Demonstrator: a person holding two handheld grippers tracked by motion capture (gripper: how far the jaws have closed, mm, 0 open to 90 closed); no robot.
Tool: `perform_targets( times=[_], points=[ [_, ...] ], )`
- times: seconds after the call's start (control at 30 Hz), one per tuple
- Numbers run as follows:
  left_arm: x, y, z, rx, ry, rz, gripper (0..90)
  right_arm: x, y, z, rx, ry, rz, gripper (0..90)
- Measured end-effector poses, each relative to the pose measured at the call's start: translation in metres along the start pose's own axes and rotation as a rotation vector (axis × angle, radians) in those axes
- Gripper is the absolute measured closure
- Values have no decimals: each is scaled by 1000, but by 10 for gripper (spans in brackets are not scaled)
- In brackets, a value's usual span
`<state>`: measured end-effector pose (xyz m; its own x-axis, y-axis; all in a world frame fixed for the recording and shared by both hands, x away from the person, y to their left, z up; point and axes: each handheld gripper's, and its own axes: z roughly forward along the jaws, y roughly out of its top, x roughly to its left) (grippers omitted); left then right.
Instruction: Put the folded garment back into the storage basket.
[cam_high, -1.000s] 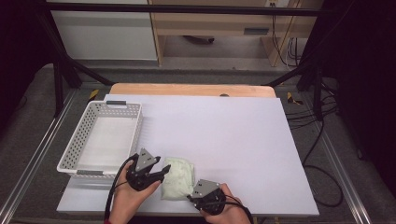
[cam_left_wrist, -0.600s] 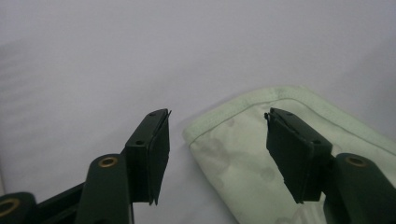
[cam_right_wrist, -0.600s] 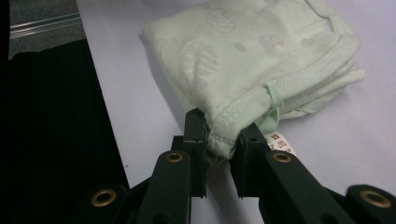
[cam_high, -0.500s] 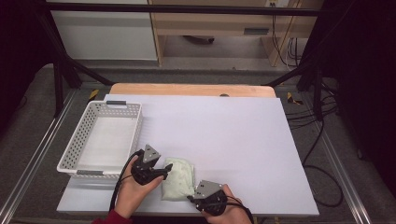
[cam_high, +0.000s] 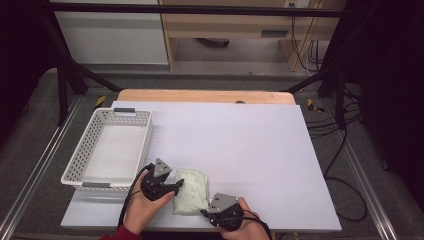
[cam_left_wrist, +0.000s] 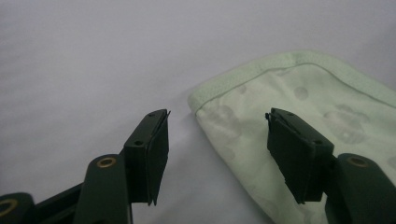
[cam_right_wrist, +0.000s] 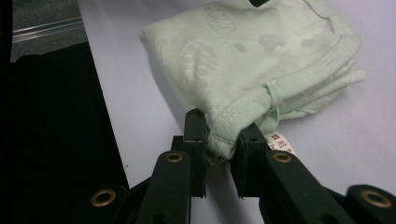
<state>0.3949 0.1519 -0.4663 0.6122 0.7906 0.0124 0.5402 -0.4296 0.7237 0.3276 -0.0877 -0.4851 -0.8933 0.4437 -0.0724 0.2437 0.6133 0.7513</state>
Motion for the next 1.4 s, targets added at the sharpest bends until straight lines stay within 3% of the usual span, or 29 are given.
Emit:
perform_targets(
  times=[0.2,0.4,0.93,1.4],
  points=[
    [2,-3,4,18,20,4,384,-1,0,0,-2,4,0,783],
    [4,-7,8,35,10,-10,385,0,0,0,-2,3,-2,783],
    [4,-8,10,23,-4,-53,372,0,0,0,-2,2,-2,782],
    [-1,-7,10,19,-20,-41,485,-1,-1,0,-2,2,-7,782]
  ],
)
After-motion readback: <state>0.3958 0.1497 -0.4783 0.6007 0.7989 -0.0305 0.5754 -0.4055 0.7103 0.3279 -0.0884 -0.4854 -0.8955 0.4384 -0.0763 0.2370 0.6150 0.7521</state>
